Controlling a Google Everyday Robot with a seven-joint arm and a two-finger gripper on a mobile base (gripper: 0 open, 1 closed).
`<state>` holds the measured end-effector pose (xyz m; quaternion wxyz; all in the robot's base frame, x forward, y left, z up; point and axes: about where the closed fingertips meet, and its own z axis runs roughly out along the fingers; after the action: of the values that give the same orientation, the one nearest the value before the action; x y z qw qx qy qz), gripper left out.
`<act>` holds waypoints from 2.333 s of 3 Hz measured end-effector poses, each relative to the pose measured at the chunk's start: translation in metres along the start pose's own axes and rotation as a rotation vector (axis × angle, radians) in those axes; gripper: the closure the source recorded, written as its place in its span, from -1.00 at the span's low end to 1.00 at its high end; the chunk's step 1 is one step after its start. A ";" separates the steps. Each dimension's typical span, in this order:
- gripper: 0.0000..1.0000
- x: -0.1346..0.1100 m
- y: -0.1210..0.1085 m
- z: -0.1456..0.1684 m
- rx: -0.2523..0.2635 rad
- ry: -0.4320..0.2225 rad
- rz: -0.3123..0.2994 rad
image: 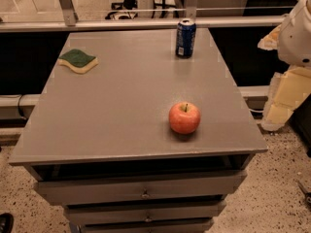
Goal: Move pepsi can near sponge
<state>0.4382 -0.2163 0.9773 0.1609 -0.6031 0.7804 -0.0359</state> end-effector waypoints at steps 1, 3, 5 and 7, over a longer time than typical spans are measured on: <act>-1.00 0.000 0.000 0.000 0.000 0.000 0.000; -1.00 -0.013 -0.068 0.036 0.131 -0.114 0.022; -1.00 -0.046 -0.178 0.074 0.269 -0.363 0.114; -1.00 -0.067 -0.221 0.094 0.228 -0.558 0.335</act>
Offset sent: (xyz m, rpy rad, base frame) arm 0.0706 0.0010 -0.0203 0.1054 -0.1402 0.0018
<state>0.6861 -0.1997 0.9579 0.4381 -0.4311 0.7857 0.0703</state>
